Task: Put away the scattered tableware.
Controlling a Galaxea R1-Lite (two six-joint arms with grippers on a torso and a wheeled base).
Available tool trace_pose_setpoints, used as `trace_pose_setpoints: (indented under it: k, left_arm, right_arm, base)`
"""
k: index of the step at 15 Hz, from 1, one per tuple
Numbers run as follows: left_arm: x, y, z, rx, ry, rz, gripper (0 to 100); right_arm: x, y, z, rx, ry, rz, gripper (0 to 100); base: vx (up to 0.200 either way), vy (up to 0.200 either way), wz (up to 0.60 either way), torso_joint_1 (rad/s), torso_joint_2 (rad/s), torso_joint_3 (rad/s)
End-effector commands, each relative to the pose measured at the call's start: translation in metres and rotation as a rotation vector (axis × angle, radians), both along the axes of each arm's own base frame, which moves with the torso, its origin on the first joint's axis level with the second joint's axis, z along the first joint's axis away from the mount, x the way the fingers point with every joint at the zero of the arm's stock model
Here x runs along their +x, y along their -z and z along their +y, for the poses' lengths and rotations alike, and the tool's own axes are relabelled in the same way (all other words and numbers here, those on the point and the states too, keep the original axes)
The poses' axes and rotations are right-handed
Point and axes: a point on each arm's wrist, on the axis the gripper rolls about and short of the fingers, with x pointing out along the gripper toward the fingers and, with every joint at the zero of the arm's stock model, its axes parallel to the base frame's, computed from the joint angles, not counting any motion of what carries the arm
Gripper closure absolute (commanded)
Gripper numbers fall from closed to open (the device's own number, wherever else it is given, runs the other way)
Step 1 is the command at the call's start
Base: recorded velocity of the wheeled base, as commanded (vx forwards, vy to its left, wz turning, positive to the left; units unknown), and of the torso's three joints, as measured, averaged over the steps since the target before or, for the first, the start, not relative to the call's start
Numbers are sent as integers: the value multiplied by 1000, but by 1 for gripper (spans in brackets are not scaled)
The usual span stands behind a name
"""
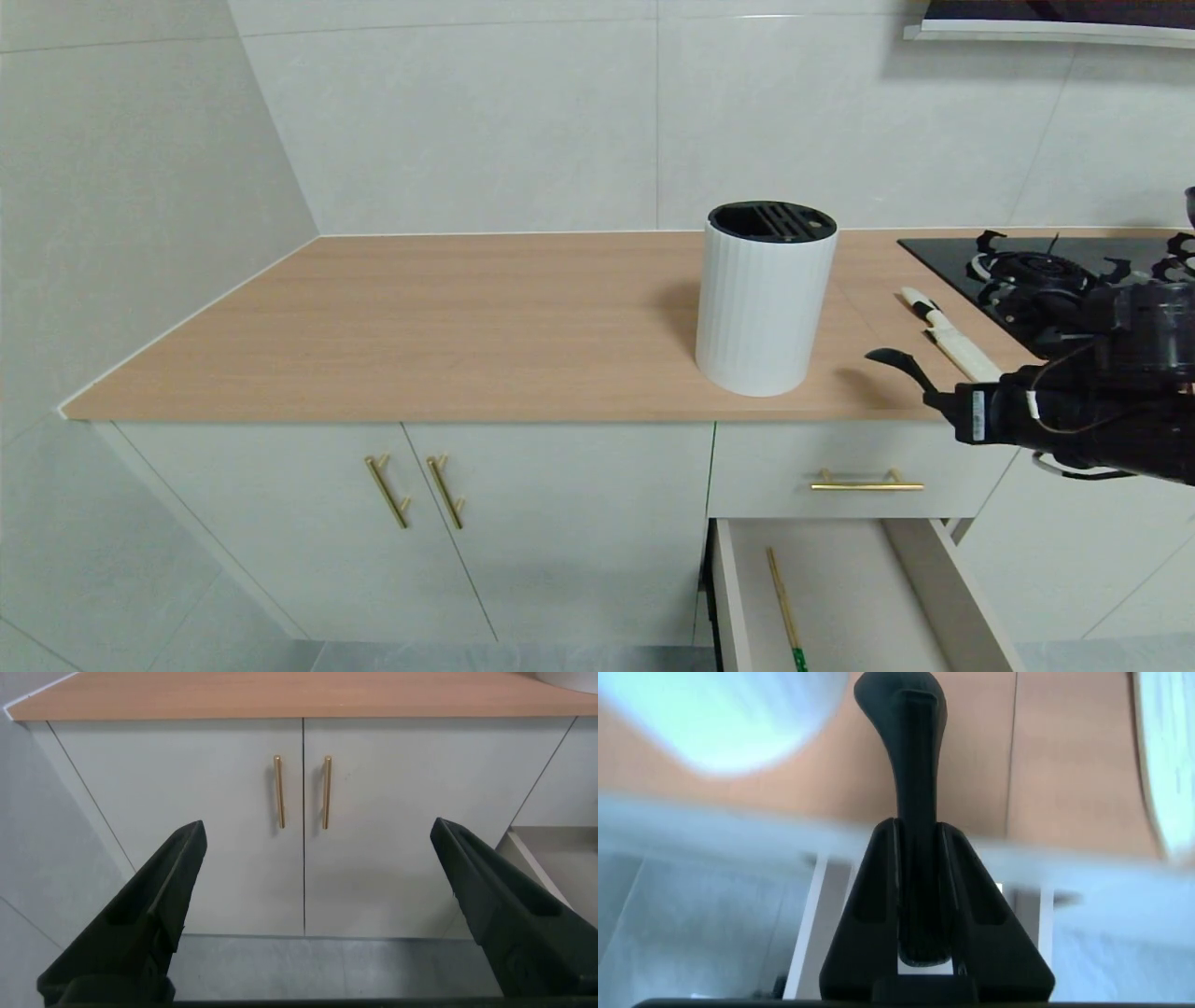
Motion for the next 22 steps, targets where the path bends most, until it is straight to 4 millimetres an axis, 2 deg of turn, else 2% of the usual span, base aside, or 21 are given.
trace_pose_setpoints:
  k: [1,3,5,22]
  left_arm:
    - [0,0,0,0,-2,1,0]
    - [0,0,0,0,0,1,0]
    - [0,0,0,0,-2,-1,0]
    - [0,0,0,0,-2,-1,0]
  right_arm:
    - [-38,-10,-4,3,-6,-41,100]
    - [-57,-5,-1,-1,-32,-29,100]
    - [-63,4,-1,-8,-36,4,100]
    - [-62,19,6,-18,-68,66,100]
  base:
    - [0,0,0,0,0,0]
    - [0,0,0,0,0,0]
    - [0,0,0,0,0,0]
    - [0,0,0,0,0,0]
